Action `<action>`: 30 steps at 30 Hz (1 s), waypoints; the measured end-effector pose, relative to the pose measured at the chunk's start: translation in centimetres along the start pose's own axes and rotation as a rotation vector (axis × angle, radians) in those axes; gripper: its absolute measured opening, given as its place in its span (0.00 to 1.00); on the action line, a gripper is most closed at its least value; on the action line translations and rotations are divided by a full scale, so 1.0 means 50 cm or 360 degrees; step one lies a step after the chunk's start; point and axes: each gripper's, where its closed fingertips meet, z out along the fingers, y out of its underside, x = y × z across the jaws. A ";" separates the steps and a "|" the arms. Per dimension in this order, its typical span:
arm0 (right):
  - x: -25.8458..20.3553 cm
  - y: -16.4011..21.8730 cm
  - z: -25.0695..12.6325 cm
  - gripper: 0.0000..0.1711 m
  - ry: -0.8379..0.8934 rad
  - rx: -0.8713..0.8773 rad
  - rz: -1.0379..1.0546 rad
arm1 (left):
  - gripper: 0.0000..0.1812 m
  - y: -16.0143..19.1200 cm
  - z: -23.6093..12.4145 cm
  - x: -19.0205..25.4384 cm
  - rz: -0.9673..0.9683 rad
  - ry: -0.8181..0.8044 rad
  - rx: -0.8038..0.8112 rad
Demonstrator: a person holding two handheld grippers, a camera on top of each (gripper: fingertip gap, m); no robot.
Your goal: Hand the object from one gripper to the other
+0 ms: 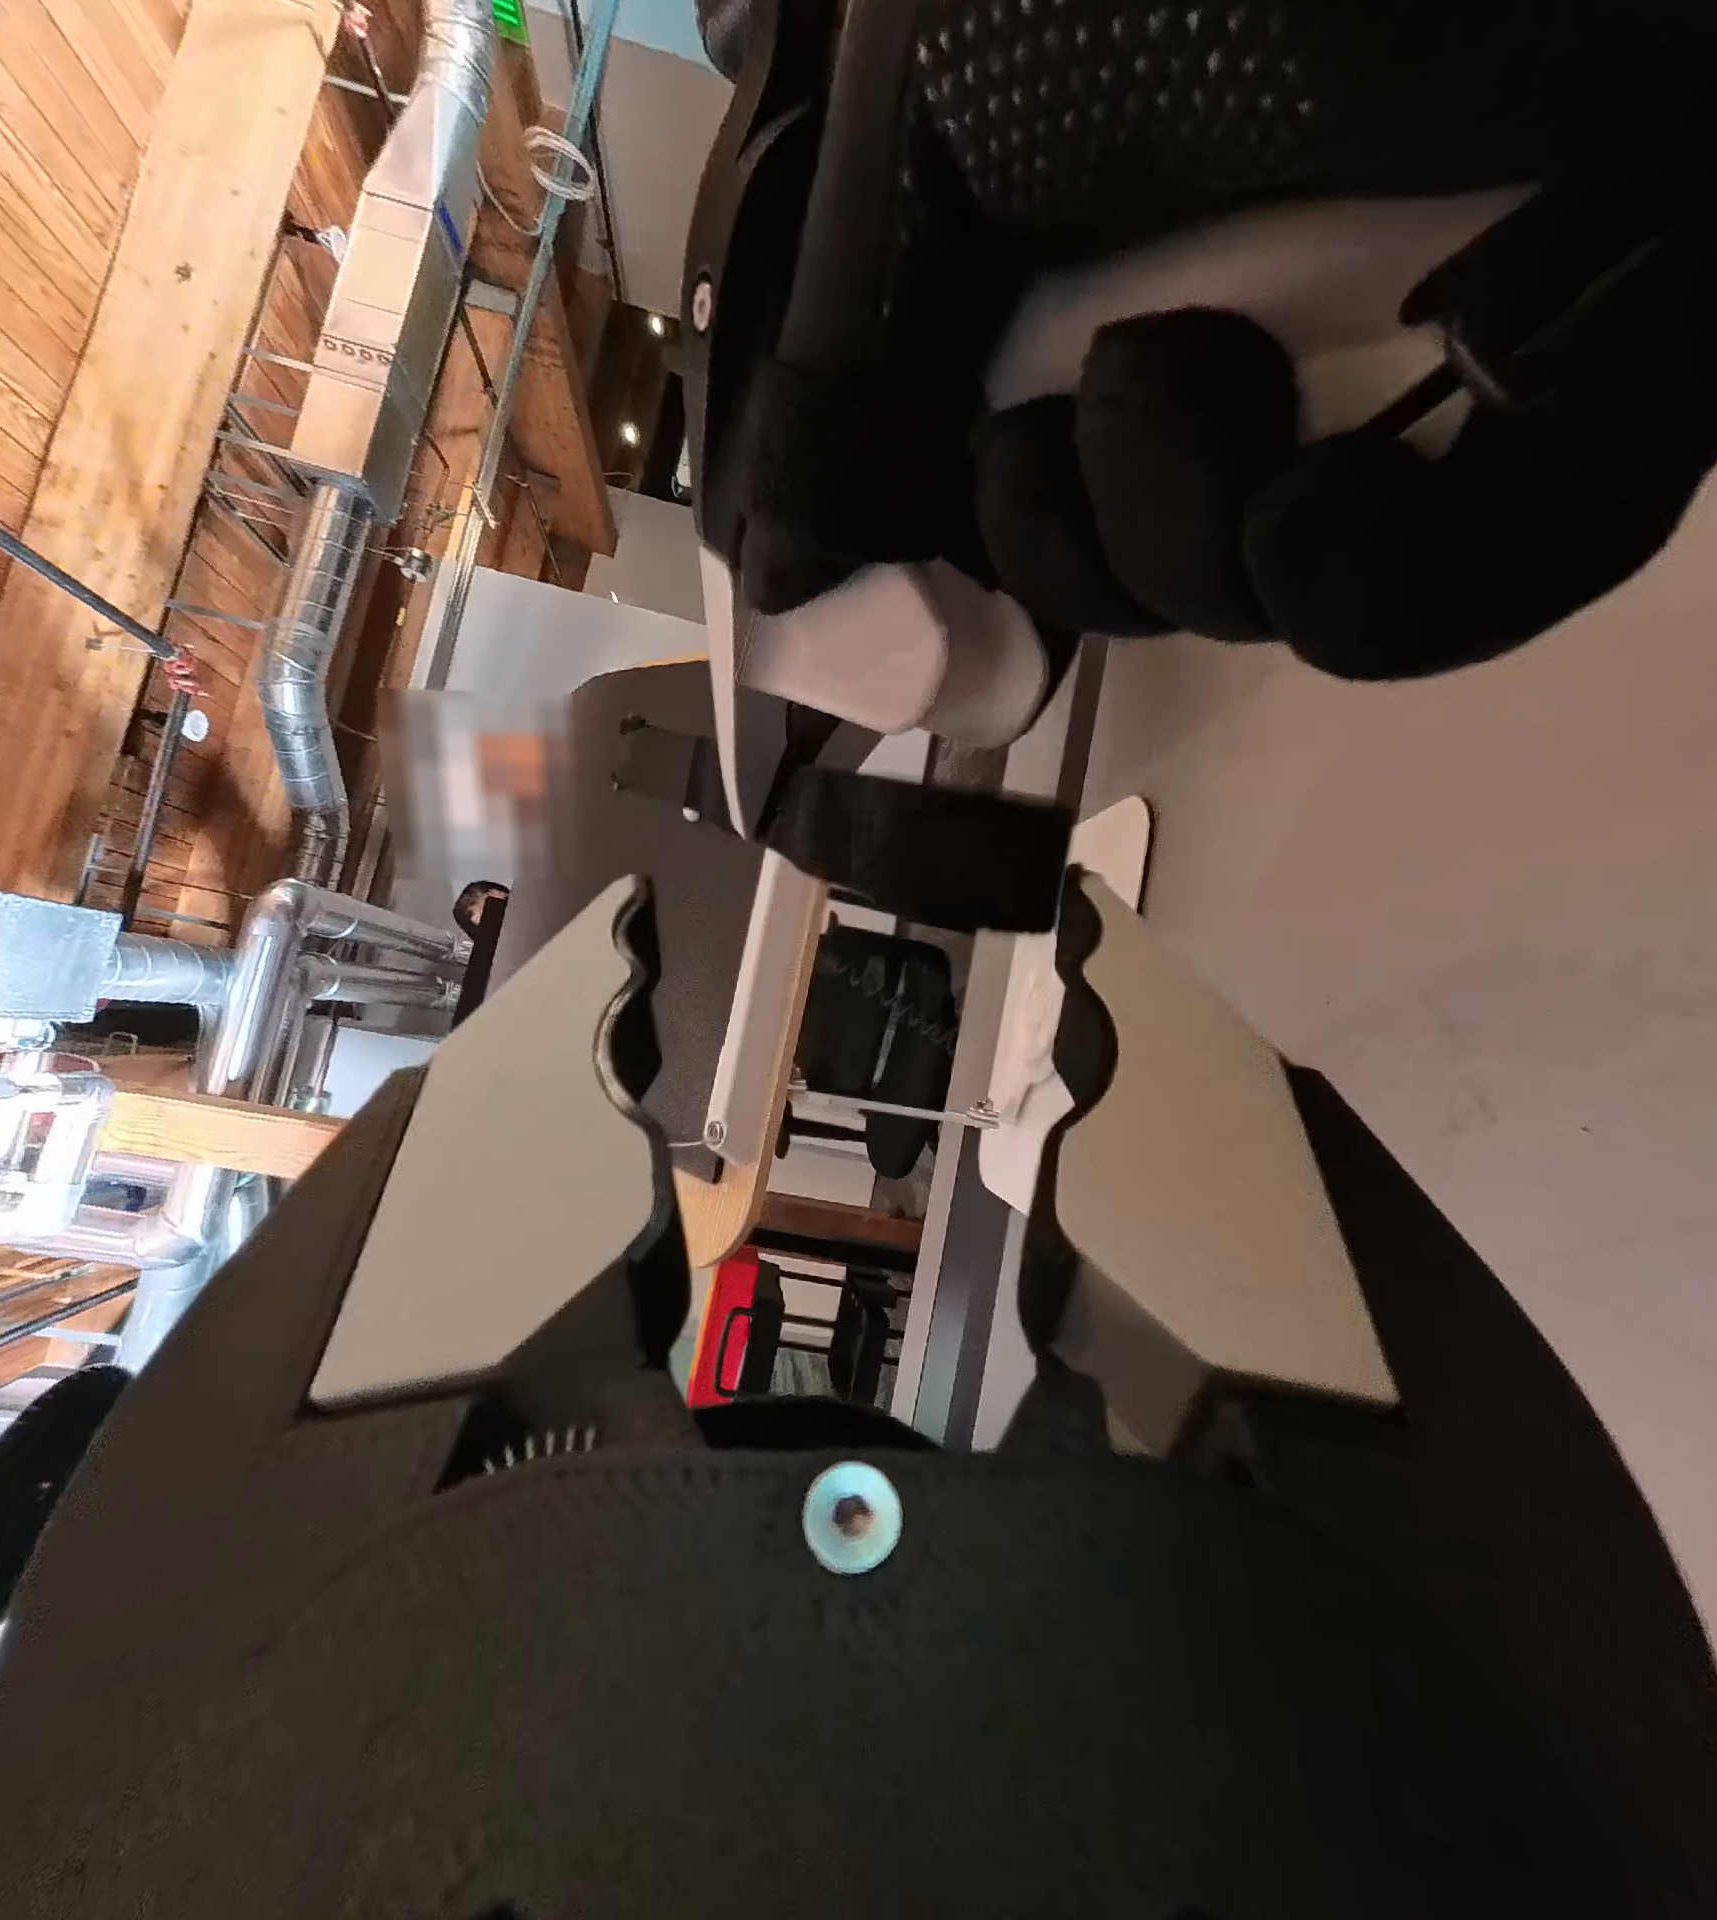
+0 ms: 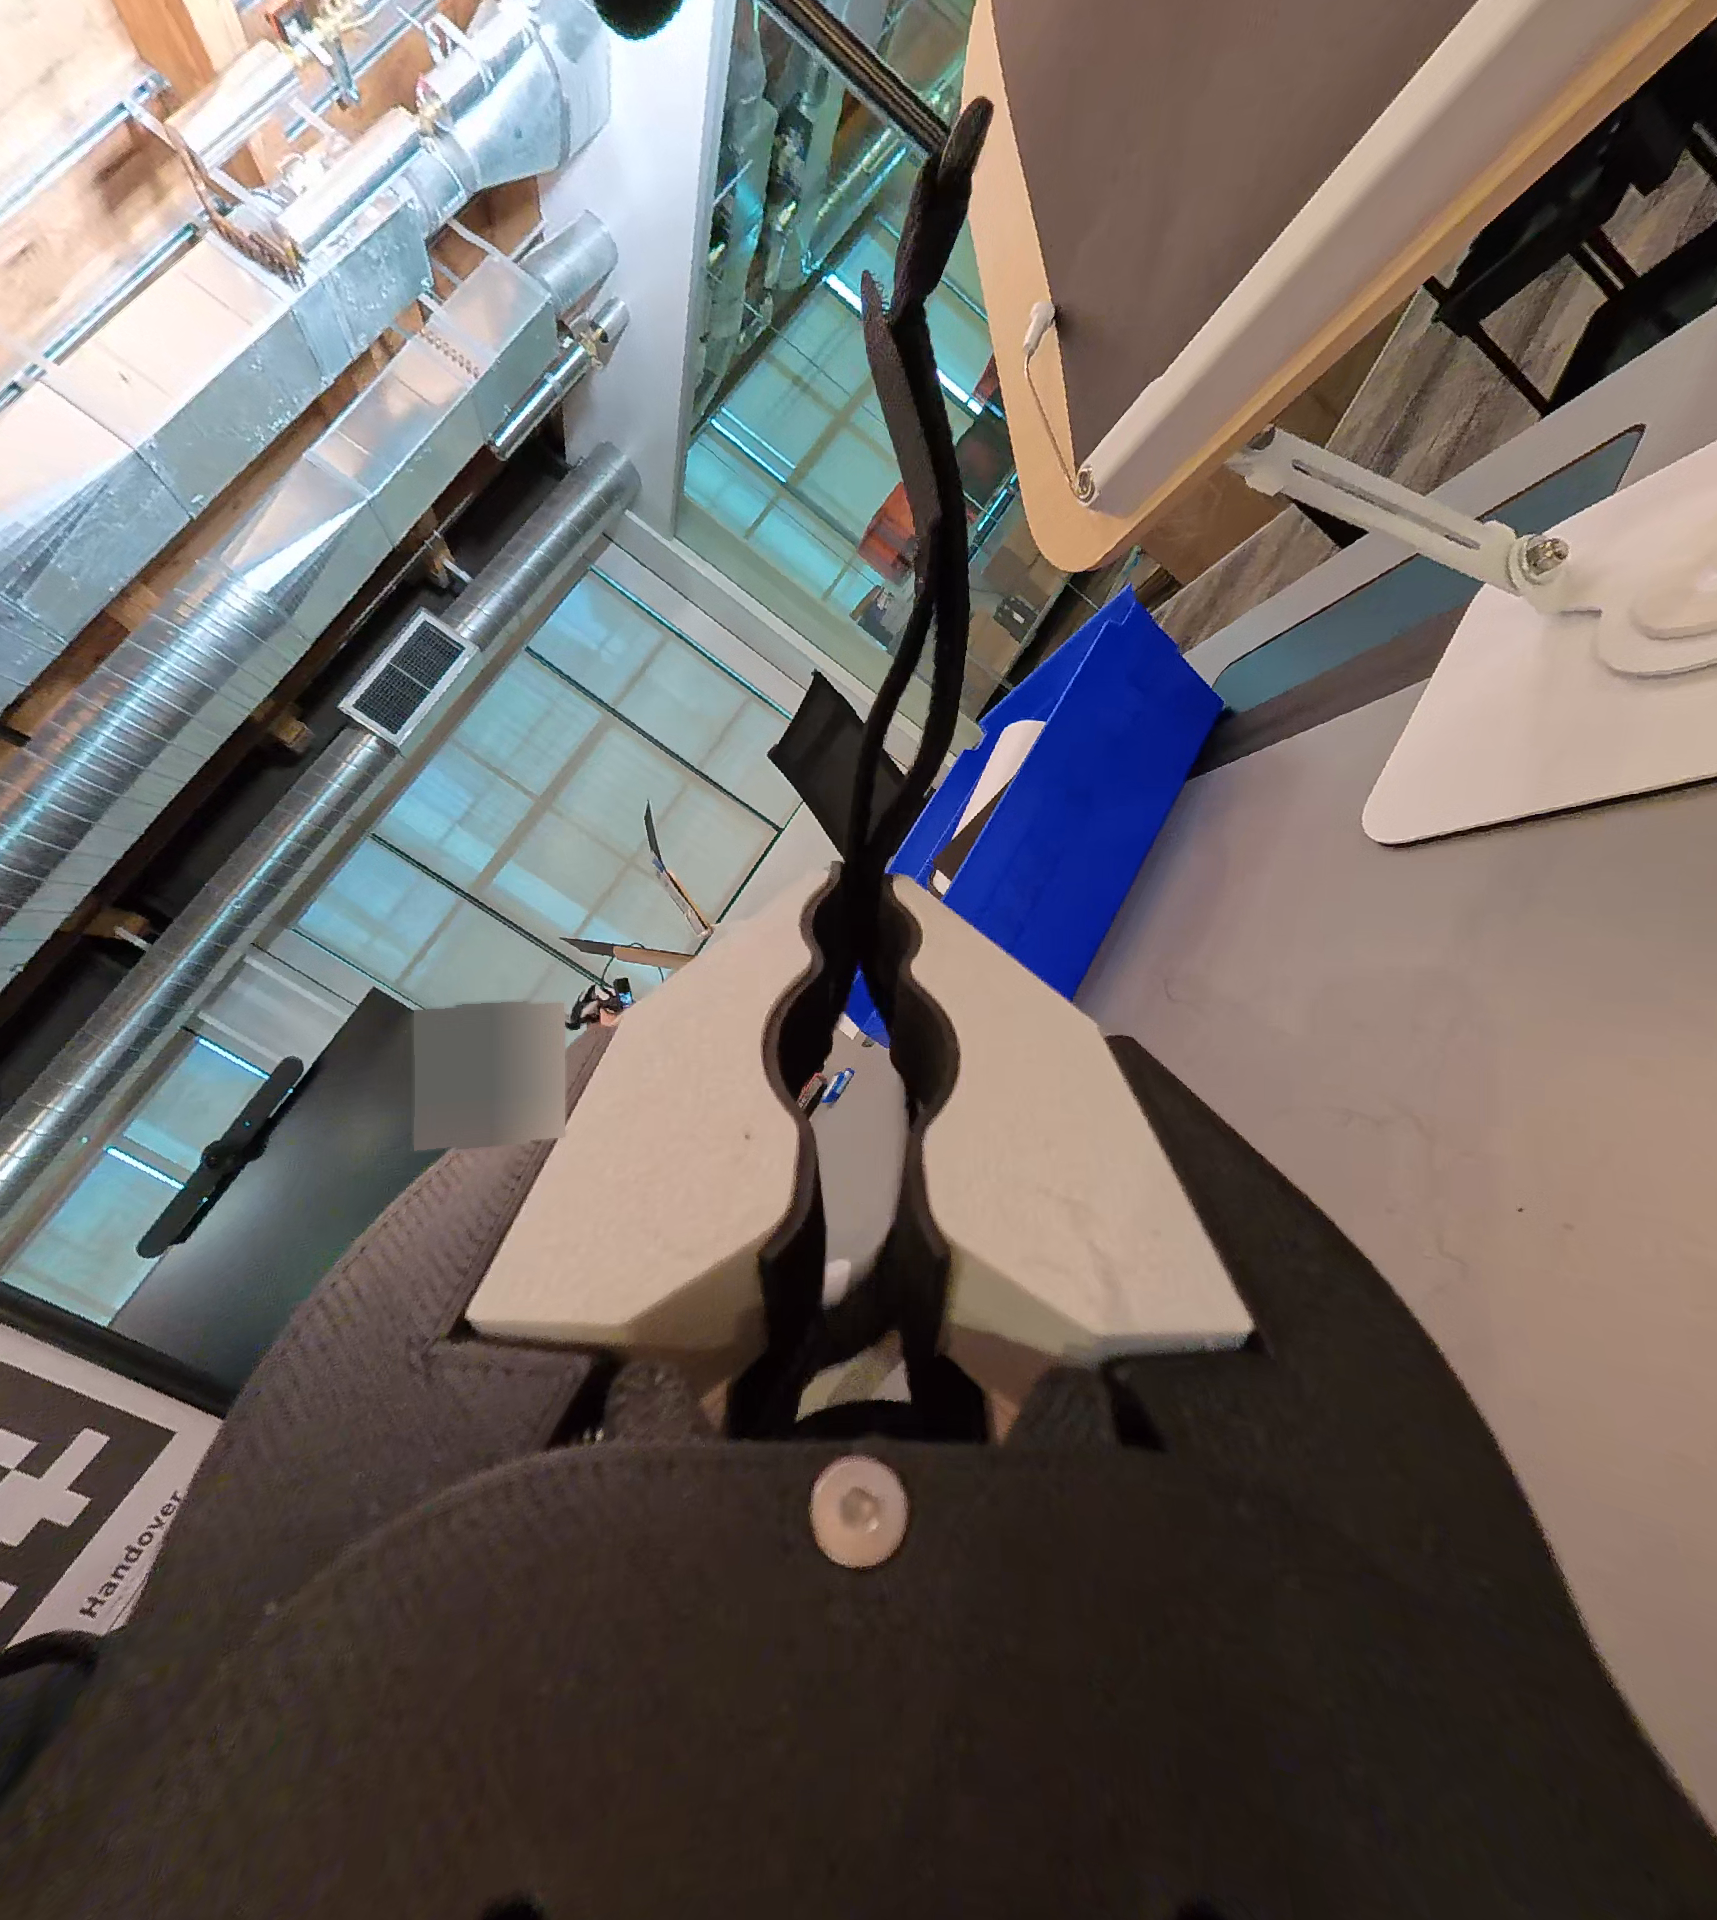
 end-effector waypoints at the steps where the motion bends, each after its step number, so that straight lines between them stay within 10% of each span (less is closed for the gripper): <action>1: -0.001 -0.001 0.000 0.00 -0.0004 0.0000 0.0004 | 0.42 0.001 -0.002 0.002 0.0008 0.0001 0.0006; 6: 0.003 0.005 0.003 0.01 0.0006 -0.0015 0.0020 | 0.40 -0.008 0.001 0.009 0.0083 0.0018 0.0020; 16: 0.004 0.007 -0.001 0.00 0.0028 -0.0038 -0.0027 | 0.03 -0.024 0.001 0.007 0.0013 0.0092 0.0070; 26: -0.028 0.036 -0.008 0.03 -0.0095 -0.0265 -0.0447 | 0.02 -0.029 -0.040 -0.041 -0.0515 0.0676 0.0227; 30: -0.070 0.051 -0.022 0.19 -0.0320 -0.0348 -0.0506 | 0.01 -0.036 -0.064 -0.069 -0.0732 0.0930 0.0317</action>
